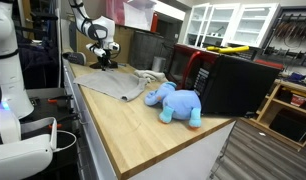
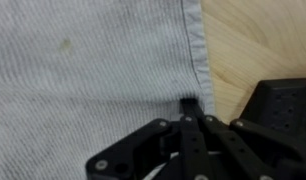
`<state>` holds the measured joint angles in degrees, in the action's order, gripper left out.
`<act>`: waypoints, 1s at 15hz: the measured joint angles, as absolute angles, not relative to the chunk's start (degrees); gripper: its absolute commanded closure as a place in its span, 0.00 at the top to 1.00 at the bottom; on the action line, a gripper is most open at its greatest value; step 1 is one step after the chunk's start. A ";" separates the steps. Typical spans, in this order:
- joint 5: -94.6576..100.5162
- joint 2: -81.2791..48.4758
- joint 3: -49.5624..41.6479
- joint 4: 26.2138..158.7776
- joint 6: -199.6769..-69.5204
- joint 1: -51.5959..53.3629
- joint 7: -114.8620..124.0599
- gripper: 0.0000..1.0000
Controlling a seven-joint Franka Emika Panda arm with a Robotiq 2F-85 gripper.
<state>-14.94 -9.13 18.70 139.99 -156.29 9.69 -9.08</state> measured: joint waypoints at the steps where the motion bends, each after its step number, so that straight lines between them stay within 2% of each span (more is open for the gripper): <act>1: -15.94 -8.71 19.06 139.99 -155.04 9.70 -9.14 0.27; 5: -19.27 -3.77 17.83 139.45 -146.15 8.98 -10.99 0.56; 11: -15.30 6.08 8.45 135.33 -132.02 6.29 -11.94 0.99; 15: -11.06 9.61 4.38 133.57 -127.69 4.61 -11.97 1.00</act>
<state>-11.06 9.61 4.38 133.57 -127.69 4.61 -11.97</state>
